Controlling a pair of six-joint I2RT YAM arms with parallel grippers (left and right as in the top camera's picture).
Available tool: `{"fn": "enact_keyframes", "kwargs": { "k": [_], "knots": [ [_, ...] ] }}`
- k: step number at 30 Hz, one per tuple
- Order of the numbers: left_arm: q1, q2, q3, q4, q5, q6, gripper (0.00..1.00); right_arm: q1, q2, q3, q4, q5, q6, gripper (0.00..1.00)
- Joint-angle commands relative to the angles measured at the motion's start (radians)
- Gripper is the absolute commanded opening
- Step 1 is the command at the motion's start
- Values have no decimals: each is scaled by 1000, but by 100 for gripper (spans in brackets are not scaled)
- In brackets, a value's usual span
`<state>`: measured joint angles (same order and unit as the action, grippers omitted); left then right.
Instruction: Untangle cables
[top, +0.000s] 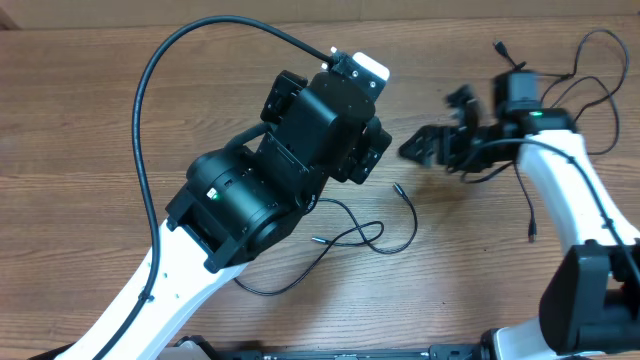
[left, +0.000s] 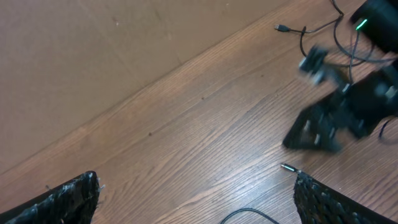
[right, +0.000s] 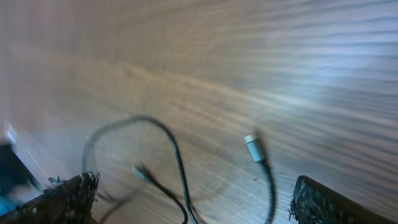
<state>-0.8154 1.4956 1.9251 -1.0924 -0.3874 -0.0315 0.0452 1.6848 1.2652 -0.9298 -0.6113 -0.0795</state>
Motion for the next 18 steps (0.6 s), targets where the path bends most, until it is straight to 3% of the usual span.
{"fn": "enact_keyframes", "kwargs": {
  "k": [1,18],
  "knots": [
    [5,3,15,3,-12,-21,100,105,4,-18,0,88,-68,100],
    [5,3,15,3,-12,-21,99,387,34,-98,89,140,-140,100]
  ]
}}
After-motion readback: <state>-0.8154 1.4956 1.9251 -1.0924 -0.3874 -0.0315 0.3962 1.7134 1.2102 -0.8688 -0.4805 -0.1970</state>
